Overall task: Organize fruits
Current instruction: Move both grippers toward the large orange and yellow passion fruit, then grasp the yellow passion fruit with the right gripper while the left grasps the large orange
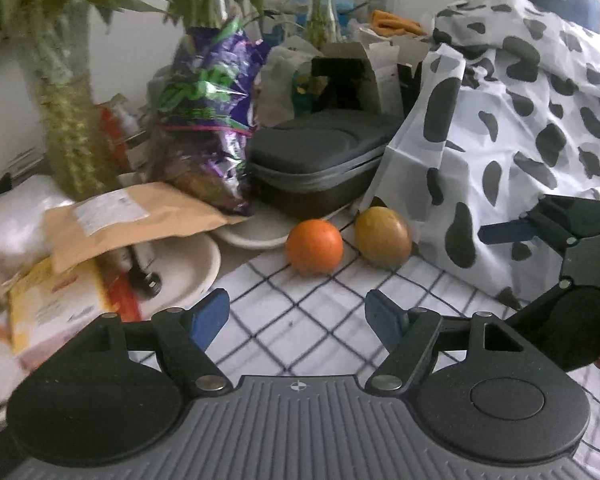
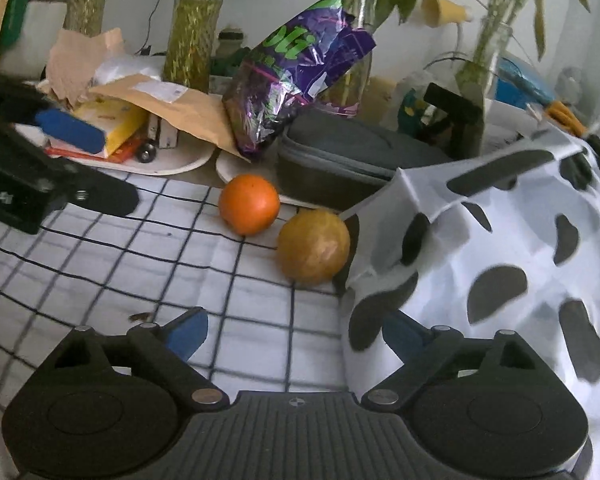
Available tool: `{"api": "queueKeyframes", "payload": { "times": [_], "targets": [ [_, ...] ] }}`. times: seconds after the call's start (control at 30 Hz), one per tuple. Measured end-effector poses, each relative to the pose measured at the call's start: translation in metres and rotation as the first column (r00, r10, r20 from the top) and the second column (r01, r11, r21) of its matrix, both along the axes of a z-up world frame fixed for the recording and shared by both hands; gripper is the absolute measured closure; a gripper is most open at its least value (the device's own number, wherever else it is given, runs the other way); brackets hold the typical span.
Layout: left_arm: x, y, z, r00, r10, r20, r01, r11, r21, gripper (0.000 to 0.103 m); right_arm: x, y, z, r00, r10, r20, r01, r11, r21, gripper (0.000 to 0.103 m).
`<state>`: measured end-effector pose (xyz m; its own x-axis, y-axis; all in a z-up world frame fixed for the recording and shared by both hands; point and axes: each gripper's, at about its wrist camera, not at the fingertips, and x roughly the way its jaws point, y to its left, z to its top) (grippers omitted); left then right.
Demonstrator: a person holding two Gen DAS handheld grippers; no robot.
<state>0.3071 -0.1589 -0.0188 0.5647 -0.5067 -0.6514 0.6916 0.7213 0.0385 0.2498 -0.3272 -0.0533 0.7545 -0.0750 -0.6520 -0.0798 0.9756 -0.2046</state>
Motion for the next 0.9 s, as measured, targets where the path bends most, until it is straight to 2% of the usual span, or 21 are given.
{"api": "queueKeyframes", "payload": {
  "times": [0.27, 0.47, 0.57, 0.63, 0.73, 0.8, 0.9],
  "targets": [
    [0.041, -0.023, -0.023, 0.999, -0.033, -0.039, 0.032, 0.999, -0.027, 0.030, 0.037, 0.003, -0.018, 0.998, 0.055, 0.041, -0.051, 0.994, -0.097, 0.017],
    [0.063, -0.034, -0.037, 0.995, -0.050, -0.086, 0.044, 0.996, -0.078, 0.030, 0.059, 0.009, -0.028, 0.995, 0.079, 0.058, -0.069, 0.984, -0.162, 0.023],
    [0.071, -0.040, -0.040, 0.996, -0.047, -0.079, 0.041, 0.996, -0.079, 0.030, 0.066, 0.009, -0.030, 0.995, 0.071, 0.067, -0.059, 0.983, -0.173, 0.031],
    [0.077, -0.040, -0.042, 0.994, -0.042, -0.100, 0.030, 0.993, -0.114, 0.031, 0.070, 0.008, -0.032, 0.996, 0.062, 0.067, -0.050, 0.984, -0.170, 0.036],
    [0.081, -0.044, -0.047, 0.990, -0.049, -0.132, 0.033, 0.991, -0.126, 0.042, 0.073, 0.007, -0.034, 0.996, 0.053, 0.070, -0.040, 0.983, -0.182, 0.045],
    [0.083, -0.047, -0.050, 0.986, -0.057, -0.155, 0.037, 0.990, -0.134, 0.052, 0.074, 0.006, -0.033, 0.996, 0.051, 0.071, -0.037, 0.982, -0.184, 0.046],
    [0.080, -0.052, -0.048, 0.988, -0.053, -0.145, 0.037, 0.993, -0.109, 0.053, 0.071, 0.007, -0.031, 0.996, 0.065, 0.067, -0.050, 0.979, -0.198, 0.047]
  ]
}}
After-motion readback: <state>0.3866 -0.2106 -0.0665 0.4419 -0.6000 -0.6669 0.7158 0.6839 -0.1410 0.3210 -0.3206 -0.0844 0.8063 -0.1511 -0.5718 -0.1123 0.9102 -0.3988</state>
